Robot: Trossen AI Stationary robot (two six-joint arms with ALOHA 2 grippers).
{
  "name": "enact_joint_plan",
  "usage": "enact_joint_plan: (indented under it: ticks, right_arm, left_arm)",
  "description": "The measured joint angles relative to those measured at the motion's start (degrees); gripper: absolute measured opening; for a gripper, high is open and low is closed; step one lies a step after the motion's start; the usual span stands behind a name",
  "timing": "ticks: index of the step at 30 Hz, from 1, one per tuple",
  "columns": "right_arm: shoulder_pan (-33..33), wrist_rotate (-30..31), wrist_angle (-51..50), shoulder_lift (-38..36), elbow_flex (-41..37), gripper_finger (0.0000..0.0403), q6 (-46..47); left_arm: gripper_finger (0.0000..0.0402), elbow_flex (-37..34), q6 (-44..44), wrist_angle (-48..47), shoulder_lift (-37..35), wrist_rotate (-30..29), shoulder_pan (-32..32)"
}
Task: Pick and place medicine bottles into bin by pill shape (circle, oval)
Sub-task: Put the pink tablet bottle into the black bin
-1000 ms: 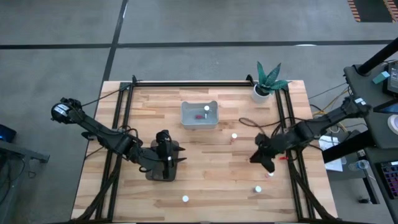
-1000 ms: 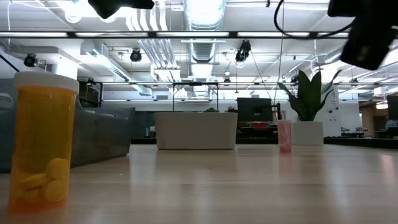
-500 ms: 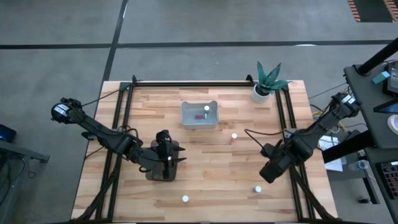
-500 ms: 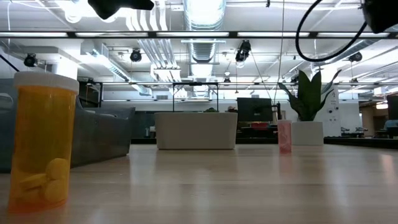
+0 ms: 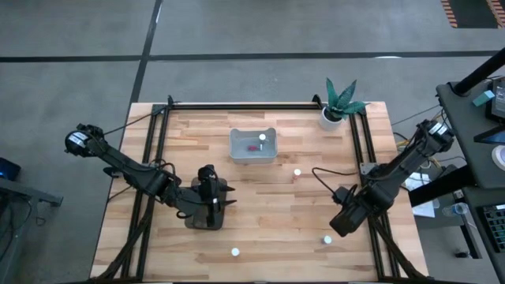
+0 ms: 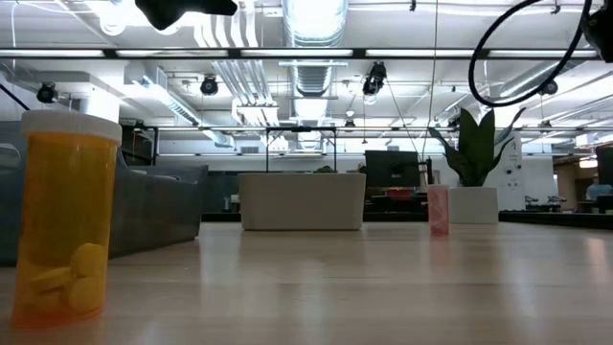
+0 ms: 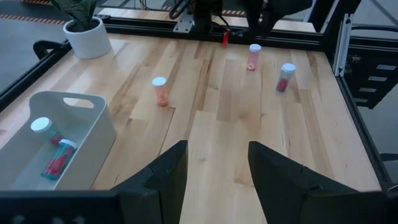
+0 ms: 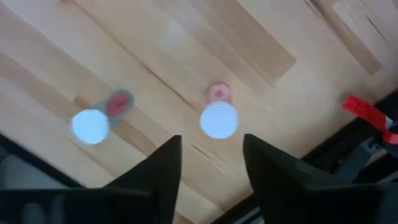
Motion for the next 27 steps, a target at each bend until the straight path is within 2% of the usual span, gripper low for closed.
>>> enact_joint_plan:
  ticks: [6,12,27]
  right_arm:
    - [0.0,-0.1,0.1,1.5,-1.5,0.022,0.5]
    - [0.1,-0.1,1.5,2.8,-3.2,0.0243,0.4]
    - [0.1,0.0,5.4,8.5,-4.4,0.022,-1.0]
  left_arm:
    - [0.0154,0.0,0.0,-0.1,0.0,0.0,0.0]
    - [0.0154,0.0,0.0,-0.1,0.0,0.0,0.0]
    - [0.0154,-0.1,0.0,-0.1,0.0,0.0,0.0]
